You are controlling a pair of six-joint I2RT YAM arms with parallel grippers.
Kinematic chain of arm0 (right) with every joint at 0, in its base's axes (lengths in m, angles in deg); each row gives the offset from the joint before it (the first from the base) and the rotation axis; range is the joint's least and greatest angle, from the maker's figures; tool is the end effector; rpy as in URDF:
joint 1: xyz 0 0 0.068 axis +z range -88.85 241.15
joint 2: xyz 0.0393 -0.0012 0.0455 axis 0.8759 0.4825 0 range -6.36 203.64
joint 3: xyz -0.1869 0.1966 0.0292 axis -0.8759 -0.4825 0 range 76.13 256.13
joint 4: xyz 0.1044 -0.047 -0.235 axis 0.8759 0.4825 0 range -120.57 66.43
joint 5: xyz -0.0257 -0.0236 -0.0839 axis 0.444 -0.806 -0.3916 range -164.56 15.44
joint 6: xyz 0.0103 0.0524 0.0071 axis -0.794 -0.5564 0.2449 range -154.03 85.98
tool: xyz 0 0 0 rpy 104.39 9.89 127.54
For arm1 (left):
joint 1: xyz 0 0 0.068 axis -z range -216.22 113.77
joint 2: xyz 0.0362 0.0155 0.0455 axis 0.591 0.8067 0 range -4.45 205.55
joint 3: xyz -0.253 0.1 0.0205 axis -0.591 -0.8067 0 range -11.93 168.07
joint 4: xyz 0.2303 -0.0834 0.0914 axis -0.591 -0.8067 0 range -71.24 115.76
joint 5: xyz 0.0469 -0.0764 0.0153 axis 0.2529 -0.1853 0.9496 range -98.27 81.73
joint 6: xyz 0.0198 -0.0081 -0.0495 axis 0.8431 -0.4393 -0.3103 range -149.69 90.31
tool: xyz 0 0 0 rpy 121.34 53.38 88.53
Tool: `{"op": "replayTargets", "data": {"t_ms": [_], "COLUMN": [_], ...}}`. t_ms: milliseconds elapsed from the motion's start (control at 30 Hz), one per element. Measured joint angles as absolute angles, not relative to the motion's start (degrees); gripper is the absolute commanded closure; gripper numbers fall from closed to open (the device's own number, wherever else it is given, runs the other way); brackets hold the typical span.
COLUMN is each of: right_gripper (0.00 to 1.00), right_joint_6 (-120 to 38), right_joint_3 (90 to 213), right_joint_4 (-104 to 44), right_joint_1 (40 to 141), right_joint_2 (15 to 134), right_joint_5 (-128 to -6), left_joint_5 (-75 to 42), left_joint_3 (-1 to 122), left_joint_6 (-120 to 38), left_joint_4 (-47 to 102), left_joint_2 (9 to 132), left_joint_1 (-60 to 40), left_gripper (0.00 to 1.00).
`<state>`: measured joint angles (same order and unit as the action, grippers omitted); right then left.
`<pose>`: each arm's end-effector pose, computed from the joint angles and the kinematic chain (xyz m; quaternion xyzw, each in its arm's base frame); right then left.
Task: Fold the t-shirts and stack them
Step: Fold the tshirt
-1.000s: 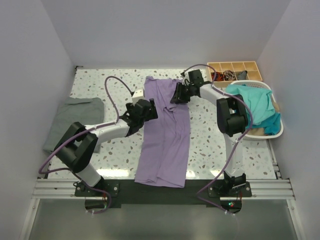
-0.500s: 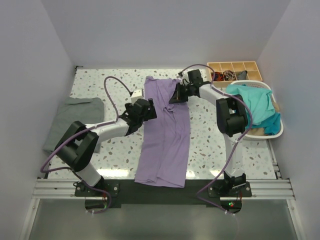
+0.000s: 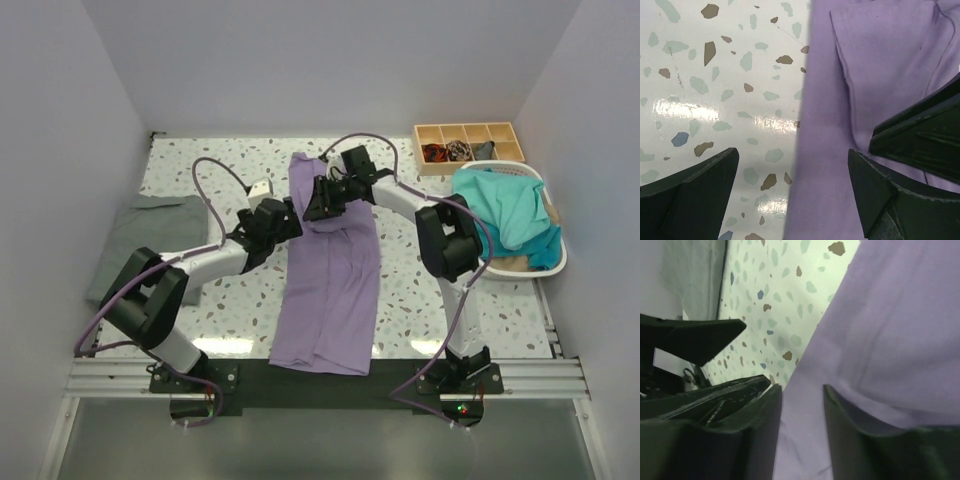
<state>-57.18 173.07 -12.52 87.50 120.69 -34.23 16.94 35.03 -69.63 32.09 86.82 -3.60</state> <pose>0.4276 0.2373 0.1780 -0.1475 0.8730 0.4328 0.1696 0.2835 -0.1635 0.1839 -0.1515 0.8691 -0.0952 0.4611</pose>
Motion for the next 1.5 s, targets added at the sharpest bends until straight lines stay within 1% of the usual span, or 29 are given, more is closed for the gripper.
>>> {"op": "replayTargets", "data": {"t_ms": [33,167,267,300,333,433,500,600,767,833,933,1000,1167,1233,1300,1400,1500], "right_gripper": [0.43,0.42,0.42,0.41,0.41,0.41,0.42,0.42,0.44,0.44,0.44,0.44,0.42,0.41,0.39,0.35,0.33], "right_joint_6": [-57.03,-55.63,-53.40,-52.75,-52.22,-51.41,-51.06,-50.87,-50.89,-50.89,-50.91,-50.91,-50.91,-50.87,-50.84,-50.91,-51.06], "right_joint_3": [172.94,172.51,172.51,172.51,172.51,172.70,174.56,180.53,194.41,197.66,199.83,199.87,202.08,204.70,208.37,215.19,219.96], "right_joint_4": [-12.70,-11.17,-8.44,-7.69,-7.34,-7.19,-7.06,-5.99,-4.46,-3.28,-1.75,-0.70,0.04,1.11,2.45,3.58,4.02], "right_joint_1": [87.87,87.94,87.35,87.06,86.80,85.21,83.39,80.51,77.64,77.66,78.12,78.28,78.30,78.23,78.01,77.58,77.03], "right_joint_2": [120.69,120.45,118.79,117.85,116.73,113.39,112.51,114.46,125.15,129.10,134.22,136.01,137.19,138.70,141.17,145.32,148.03], "right_joint_5": [-34.12,-36.59,-43.17,-45.66,-48.52,-54.66,-57.46,-59.17,-59.65,-59.56,-58.86,-58.62,-59.28,-60.52,-61.70,-62.42,-63.01], "left_joint_5": [16.96,16.94,16.70,16.37,16.05,14.38,11.85,5.90,-7.30,-12.15,-19.71,-22.86,-27.06,-28.02,-29.05,-30.14,-31.76], "left_joint_3": [35.03,35.03,35.12,35.38,35.82,39.51,44.08,54.42,73.26,78.79,86.98,89.28,93.91,95.90,100.27,113.34,119.29], "left_joint_6": [-69.61,-69.54,-68.95,-68.34,-67.62,-64.54,-62.64,-59.25,-55.53,-55.12,-54.62,-54.46,-54.11,-54.07,-53.96,-53.63,-53.65], "left_joint_4": [32.11,32.33,32.43,32.39,32.46,32.48,32.57,32.96,34.86,34.64,34.05,33.42,30.88,30.31,29.59,26.45,26.62], "left_joint_2": [86.53,85.64,85.62,85.64,85.73,87.08,89.31,95.50,110.31,115.87,124.52,128.08,134.42,136.70,139.52,147.17,151.30], "left_joint_1": [-3.67,-3.73,-3.78,-3.84,-3.93,-4.43,-5.29,-7.58,-12.30,-13.75,-15.52,-16.24,-16.72,-16.74,-16.98,-17.70,-18.82], "left_gripper": [0.04,0.04,0.03,0.00,0.00,0.00,0.00,0.00,0.00,0.02,0.02,0.02,0.02,0.02,0.02,0.00,0.00]}}
